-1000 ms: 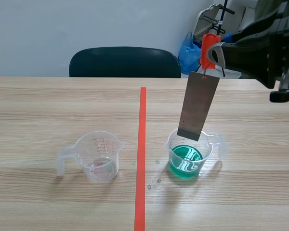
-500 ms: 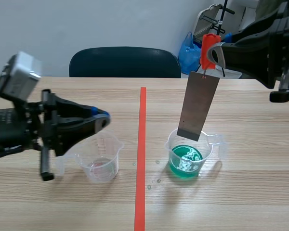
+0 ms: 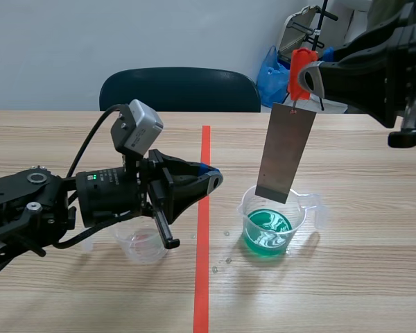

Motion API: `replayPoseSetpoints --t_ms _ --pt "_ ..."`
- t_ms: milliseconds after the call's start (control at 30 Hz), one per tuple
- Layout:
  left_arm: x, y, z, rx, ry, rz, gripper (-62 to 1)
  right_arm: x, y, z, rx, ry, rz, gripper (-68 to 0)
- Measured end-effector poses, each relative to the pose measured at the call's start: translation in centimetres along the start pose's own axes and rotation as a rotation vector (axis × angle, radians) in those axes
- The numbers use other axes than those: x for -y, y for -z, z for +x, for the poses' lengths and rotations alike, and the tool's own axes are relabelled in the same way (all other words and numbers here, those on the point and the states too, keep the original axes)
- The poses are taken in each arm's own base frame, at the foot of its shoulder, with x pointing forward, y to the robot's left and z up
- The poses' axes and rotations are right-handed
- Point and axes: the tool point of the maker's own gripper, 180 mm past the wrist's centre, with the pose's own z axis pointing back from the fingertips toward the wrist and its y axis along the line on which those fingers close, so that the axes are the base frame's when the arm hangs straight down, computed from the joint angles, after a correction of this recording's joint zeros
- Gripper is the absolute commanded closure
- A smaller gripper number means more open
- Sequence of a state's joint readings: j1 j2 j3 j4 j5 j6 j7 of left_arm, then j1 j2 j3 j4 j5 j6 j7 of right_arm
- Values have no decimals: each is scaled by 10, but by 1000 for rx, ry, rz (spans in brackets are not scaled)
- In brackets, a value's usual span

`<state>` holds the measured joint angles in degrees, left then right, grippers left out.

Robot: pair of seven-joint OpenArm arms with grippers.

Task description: Do the redox reaction experiment

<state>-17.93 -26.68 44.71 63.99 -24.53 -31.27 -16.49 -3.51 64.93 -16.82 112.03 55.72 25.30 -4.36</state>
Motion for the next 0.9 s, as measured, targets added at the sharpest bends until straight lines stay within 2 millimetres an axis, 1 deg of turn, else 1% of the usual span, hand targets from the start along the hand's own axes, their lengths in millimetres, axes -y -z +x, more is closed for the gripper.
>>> replayPoseSetpoints --t_ms 133,500,600,667,733,800,900 --pt "2 3 1 8 -4 -4 -19 0 0 0 0 0 0 -8" --pt "1 2 1 3 -3 -3 -19 0 0 0 -2 0 0 -8" --pt "-4 -4 0 -1 10 15 -19 0 0 0 -2 0 0 -8" --pt "-12 -17 4 19 19 33 -19 0 0 0 -3 0 0 -8" --pt "-24 -38 6 24 25 62 -19 0 0 0 -3 0 0 -8" --pt "-36 -66 5 14 48 97 -19 0 0 0 -3 0 0 -8" --pt "-50 -118 -1 -21 80 166 -19 0 0 -1 -3 -1 0 -8"
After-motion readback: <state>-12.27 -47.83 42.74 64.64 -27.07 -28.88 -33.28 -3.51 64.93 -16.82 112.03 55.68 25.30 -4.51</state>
